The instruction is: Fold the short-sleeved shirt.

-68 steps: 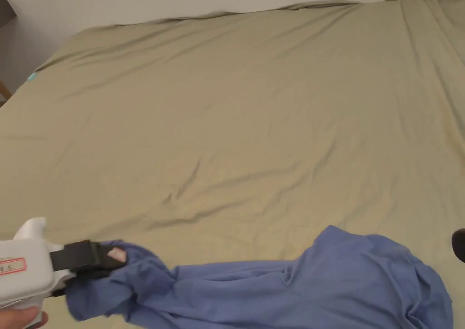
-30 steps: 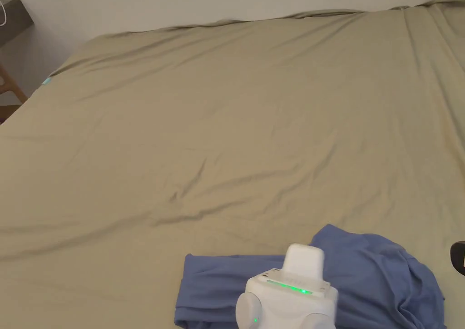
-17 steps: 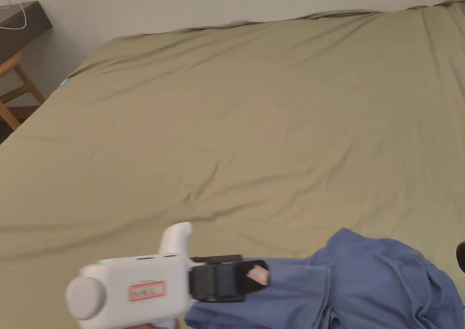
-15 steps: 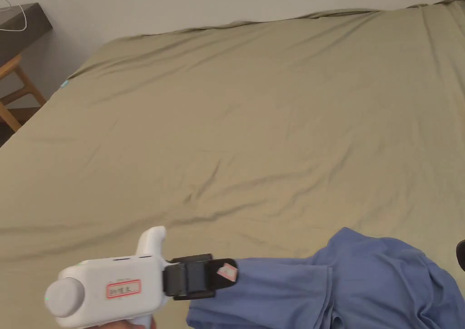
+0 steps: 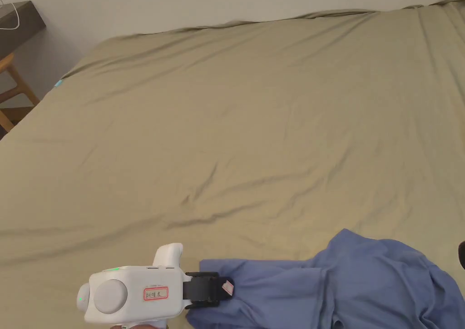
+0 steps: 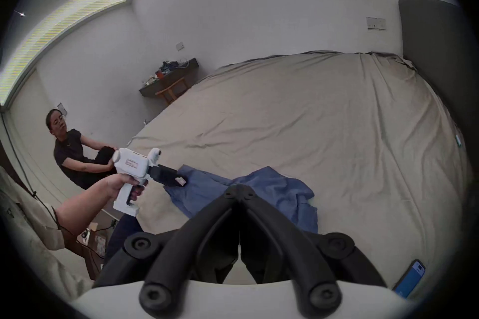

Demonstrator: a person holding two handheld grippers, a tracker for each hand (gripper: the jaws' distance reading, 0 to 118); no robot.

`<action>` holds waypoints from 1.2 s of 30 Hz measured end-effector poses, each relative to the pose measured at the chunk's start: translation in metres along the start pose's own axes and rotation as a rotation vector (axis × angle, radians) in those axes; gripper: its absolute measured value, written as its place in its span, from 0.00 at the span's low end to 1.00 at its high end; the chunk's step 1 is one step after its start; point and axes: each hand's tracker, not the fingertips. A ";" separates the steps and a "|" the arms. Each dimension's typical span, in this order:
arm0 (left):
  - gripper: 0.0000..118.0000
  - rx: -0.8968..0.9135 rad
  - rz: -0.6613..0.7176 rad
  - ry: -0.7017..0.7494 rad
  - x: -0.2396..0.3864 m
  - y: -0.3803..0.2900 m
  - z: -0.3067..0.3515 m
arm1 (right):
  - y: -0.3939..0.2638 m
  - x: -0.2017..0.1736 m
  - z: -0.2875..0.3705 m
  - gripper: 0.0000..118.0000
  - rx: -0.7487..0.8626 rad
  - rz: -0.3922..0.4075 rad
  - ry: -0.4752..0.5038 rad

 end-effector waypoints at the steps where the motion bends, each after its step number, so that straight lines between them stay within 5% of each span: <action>1: 0.27 -0.020 0.046 -0.059 -0.001 0.001 0.002 | 0.001 -0.001 -0.001 0.02 -0.014 0.001 -0.041; 12: 0.23 0.139 0.145 -0.061 -0.007 0.014 0.059 | 0.000 0.001 0.000 0.02 -0.033 -0.002 -0.125; 21: 0.22 0.153 0.034 0.274 0.012 0.039 0.125 | -0.005 0.008 0.014 0.02 -0.051 0.047 -0.335; 26: 0.22 0.171 0.056 0.262 0.090 0.025 0.101 | -0.011 0.008 0.008 0.02 -0.066 0.021 -0.297; 30: 0.22 0.179 -0.110 0.301 0.162 0.017 0.043 | -0.011 0.005 0.005 0.02 -0.072 0.024 -0.271; 36: 0.23 0.045 -0.142 0.211 0.185 -0.004 -0.055 | -0.008 0.006 0.008 0.02 -0.073 0.024 -0.262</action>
